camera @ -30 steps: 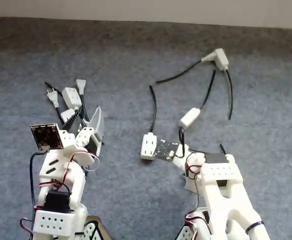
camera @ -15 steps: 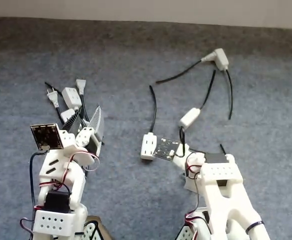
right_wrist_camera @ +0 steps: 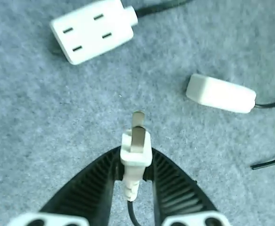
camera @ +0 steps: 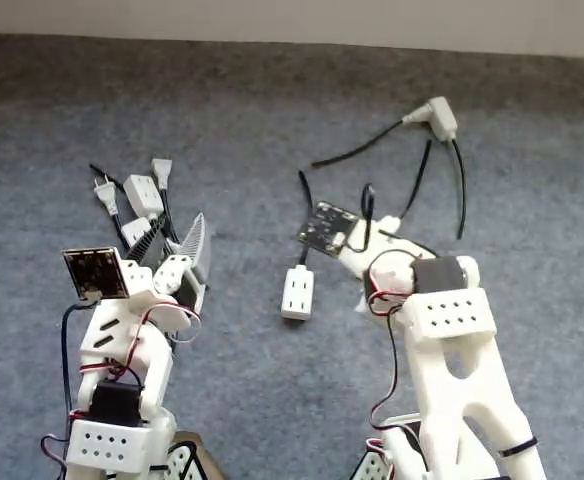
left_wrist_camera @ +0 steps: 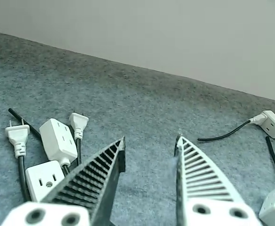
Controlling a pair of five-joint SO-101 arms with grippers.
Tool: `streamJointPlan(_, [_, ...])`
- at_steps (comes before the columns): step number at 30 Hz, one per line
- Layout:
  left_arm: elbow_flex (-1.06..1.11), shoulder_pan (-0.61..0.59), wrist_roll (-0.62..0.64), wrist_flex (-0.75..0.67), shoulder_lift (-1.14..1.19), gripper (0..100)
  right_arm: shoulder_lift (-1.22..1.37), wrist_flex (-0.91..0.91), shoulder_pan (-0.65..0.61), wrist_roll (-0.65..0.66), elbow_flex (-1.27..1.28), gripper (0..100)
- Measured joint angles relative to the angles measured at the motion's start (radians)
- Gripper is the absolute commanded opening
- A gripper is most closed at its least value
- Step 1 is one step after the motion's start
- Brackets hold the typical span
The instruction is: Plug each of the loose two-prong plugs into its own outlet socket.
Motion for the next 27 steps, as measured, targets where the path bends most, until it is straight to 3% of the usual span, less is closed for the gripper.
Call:
streamJointPlan(6, [0.0,0.169,0.0,-0.021,0.0,19,0.0,0.057,-0.163,-0.037,-0.075,3.5])
streamJointPlan(14, [0.0,0.307,0.0,-0.077,0.0,19,0.0,0.025,-0.227,-0.106,-0.078,3.5])
streamJointPlan(27, [0.0,0.33,0.0,-0.071,0.0,19,0.258,-0.021,-0.321,-0.215,-0.27,3.5])
